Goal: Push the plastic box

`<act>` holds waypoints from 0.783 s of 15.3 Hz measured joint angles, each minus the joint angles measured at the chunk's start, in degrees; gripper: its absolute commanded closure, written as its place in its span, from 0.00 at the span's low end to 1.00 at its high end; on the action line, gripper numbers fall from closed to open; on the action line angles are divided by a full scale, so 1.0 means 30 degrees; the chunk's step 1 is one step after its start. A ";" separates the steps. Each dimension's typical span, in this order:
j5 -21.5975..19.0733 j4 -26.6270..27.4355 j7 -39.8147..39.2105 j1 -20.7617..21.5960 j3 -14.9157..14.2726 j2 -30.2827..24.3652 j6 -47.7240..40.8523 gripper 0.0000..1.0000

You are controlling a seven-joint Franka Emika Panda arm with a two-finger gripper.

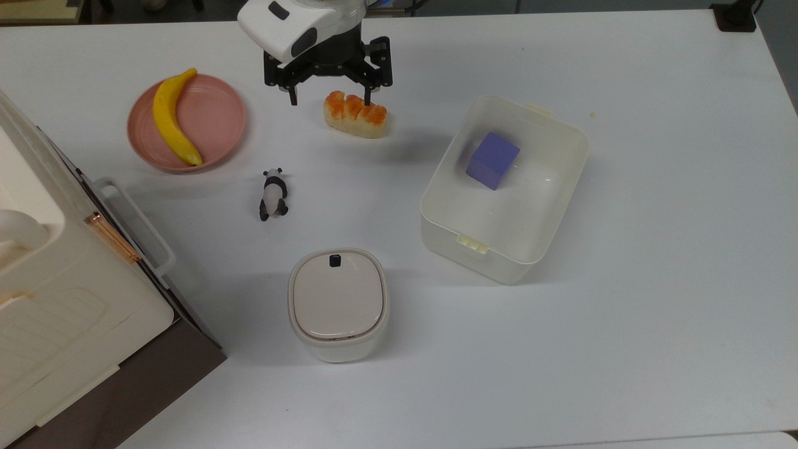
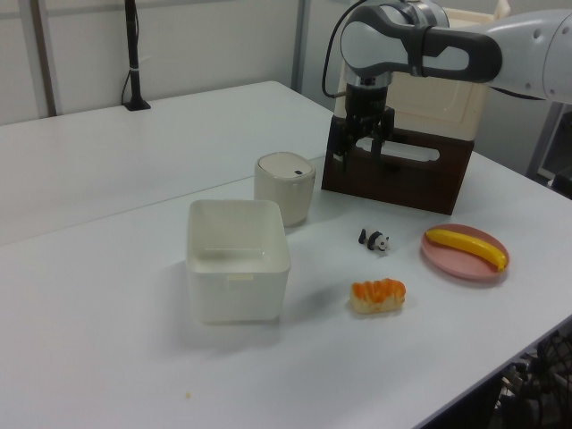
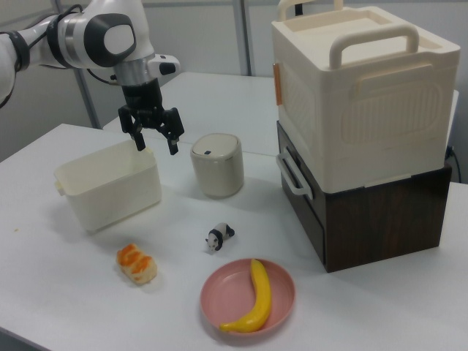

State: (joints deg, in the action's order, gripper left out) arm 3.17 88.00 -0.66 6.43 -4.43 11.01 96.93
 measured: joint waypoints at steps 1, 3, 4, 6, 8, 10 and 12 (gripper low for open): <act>0.0001 0.0000 0.0000 0.0002 0.0000 0.0000 0.0000 0.00; 0.0001 -0.0001 0.0011 0.0001 -0.0001 -0.0013 -0.0421 0.00; 0.0001 -0.0001 0.0025 0.0001 -0.0001 -0.0015 -0.0567 0.00; 0.0001 -0.0001 0.0040 0.0001 -0.0001 -0.0015 -0.0602 0.00; 0.0001 -0.0001 0.0058 0.0000 -0.0001 -0.0017 -0.0603 0.00; 0.0002 -0.0002 0.0071 -0.0016 -0.0004 -0.0034 -0.0603 0.00; 0.0002 -0.0002 0.0071 -0.0028 -0.0005 -0.0044 -0.0603 0.00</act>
